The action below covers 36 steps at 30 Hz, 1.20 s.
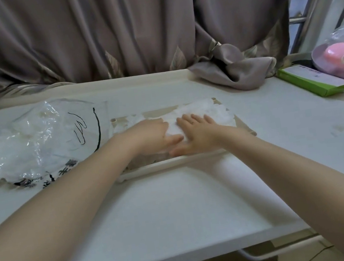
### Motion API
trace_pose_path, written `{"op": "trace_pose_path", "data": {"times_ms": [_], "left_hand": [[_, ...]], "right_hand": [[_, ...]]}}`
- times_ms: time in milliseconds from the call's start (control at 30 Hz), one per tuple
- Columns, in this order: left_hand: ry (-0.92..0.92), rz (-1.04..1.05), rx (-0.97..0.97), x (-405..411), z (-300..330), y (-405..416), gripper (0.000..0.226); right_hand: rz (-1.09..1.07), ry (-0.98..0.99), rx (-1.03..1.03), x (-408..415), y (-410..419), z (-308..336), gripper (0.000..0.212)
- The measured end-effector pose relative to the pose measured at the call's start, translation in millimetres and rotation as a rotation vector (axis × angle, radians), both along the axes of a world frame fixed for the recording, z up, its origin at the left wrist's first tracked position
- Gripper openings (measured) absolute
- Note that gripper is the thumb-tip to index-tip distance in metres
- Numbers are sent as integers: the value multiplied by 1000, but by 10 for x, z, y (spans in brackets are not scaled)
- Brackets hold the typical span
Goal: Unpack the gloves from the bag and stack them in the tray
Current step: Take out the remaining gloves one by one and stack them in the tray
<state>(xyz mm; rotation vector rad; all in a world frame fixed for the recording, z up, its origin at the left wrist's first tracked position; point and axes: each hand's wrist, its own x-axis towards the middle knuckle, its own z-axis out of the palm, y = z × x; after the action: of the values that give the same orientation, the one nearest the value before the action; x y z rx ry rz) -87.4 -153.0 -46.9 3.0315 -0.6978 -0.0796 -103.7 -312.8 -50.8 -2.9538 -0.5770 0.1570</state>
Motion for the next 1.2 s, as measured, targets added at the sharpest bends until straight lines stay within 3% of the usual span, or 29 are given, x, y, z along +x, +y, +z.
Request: {"op": "trace_pose_path", "data": {"times_ms": [67, 133, 233, 367, 467, 567, 633, 733, 833, 900, 967, 1133, 1200], "left_hand": [[-1, 122, 121, -9, -122, 107, 95], [-20, 179, 196, -26, -165, 195, 113], [12, 266, 146, -54, -161, 222, 121], [138, 336, -67, -91, -164, 246, 126], [74, 223, -297, -220, -92, 360, 104], [-220, -2, -513, -437, 117, 589, 64], [-457, -65, -553, -521, 198, 809, 47], [-631, 213, -406, -453, 178, 1251, 37], [-486, 551, -433, -492, 90, 1521, 13], [-230, 649, -423, -510, 6, 1693, 37], [-87, 657, -443, -491, -65, 1820, 66], [-62, 571, -437, -468, -119, 1829, 103], [-63, 550, -446, -482, -121, 1827, 110]], "right_hand": [[-87, 34, -106, 95, -98, -62, 113], [-142, 35, -150, 173, -229, -62, 122], [-215, 141, -81, 219, -408, -43, 129], [-242, 196, -15, 216, -456, -46, 128], [-205, 46, 71, 127, -336, 54, 109], [-80, -148, 187, -27, -10, 260, 75], [63, -285, 350, -113, 295, 374, 46], [293, -424, 455, -209, 874, 453, 15], [318, -383, 459, -173, 1399, 419, 20], [245, -287, 389, -84, 1723, 370, 24], [190, -146, 277, 21, 1971, 306, 27], [119, 139, 242, 217, 2301, 90, 45], [142, 130, 183, 296, 2382, 6, 46]]}}
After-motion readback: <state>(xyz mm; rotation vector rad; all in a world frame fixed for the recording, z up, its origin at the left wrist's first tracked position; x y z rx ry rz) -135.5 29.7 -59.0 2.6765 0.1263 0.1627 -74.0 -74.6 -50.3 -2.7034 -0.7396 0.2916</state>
